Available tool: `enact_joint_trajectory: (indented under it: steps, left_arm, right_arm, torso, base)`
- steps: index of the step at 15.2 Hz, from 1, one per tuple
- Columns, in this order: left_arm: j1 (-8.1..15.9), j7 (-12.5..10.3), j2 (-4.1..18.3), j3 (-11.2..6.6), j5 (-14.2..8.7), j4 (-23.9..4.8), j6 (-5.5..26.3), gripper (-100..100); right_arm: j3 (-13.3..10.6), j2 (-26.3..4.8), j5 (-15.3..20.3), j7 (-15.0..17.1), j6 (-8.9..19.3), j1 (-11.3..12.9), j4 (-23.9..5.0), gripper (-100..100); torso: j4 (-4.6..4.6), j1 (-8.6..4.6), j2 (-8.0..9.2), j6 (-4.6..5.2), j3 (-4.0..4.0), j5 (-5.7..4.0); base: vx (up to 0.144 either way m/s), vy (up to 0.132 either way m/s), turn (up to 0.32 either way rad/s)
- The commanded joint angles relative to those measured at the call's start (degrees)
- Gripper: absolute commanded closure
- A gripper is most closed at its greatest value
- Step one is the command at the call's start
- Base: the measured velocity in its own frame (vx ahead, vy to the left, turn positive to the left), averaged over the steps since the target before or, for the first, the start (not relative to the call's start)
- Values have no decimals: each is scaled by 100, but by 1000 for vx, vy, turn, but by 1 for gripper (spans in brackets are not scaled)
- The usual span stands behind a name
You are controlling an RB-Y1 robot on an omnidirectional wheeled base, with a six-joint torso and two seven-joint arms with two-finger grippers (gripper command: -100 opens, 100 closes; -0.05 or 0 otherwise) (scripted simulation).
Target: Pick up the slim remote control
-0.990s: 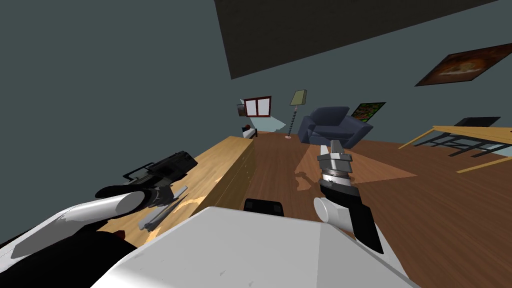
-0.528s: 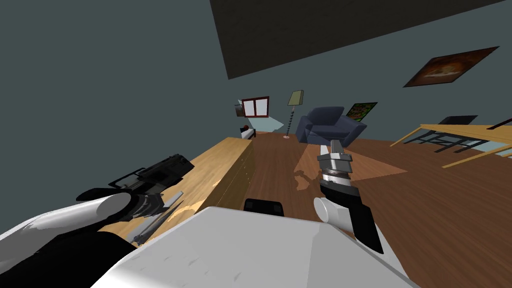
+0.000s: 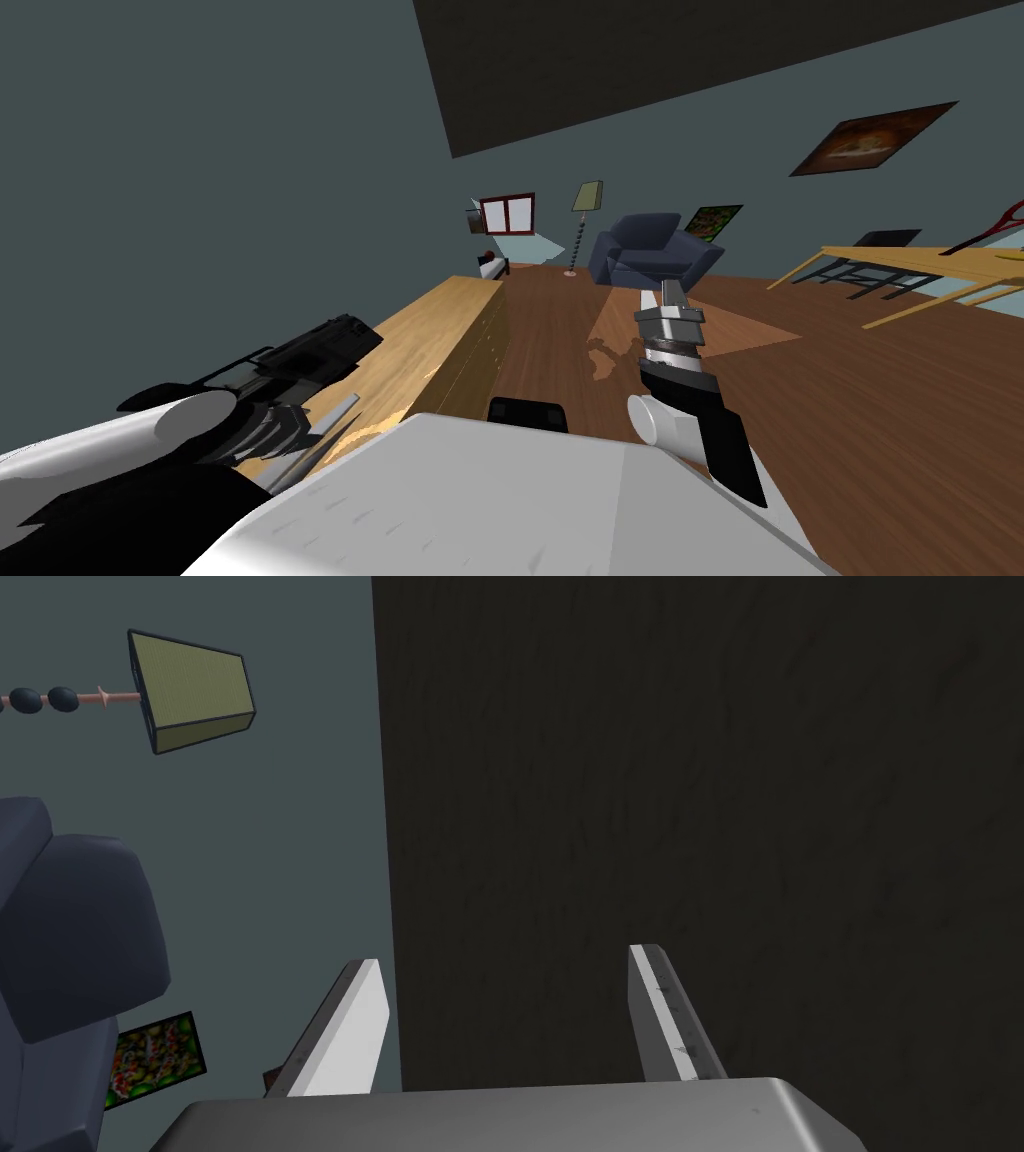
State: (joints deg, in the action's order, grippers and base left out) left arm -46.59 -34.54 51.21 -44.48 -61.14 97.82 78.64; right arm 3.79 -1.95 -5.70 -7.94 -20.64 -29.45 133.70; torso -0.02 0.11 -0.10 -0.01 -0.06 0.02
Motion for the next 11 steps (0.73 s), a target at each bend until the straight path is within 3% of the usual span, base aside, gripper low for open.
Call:
enact_joint_trajectory:
  steps: [1, 8, 9, 11]
  left_arm:
    - [-63, -34, 5, -95, -198, -206, 286, -100]
    - [-217, -164, -189, -261, -611, -561, 888, -100]
    - [-195, -116, -97, -280, -577, -531, 807, -100]
    - [-160, 138, -157, -306, -552, -848, 741, -100]
  right_arm:
    - [0, 0, 0, 0, 0, 0, 0, 0]
    - [0, 0, 0, 0, 0, 0, 0, 0]
    - [0, 0, 0, 0, 0, 0, 0, 0]
    - [0, 0, 0, 0, 0, 0, 0, 0]
  torso:
    - [0, 0, 0, 0, 0, 0]
    - [0, 12, 0, 0, 0, 3]
    - [0, 14, -2, 0, -1, 4]
    - [0, -5, 2, 0, 1, 1]
  base:
    - [33, 49, -50]
    - [30, 58, -52]
    - [23, 44, -19]
    - [23, -14, -54]
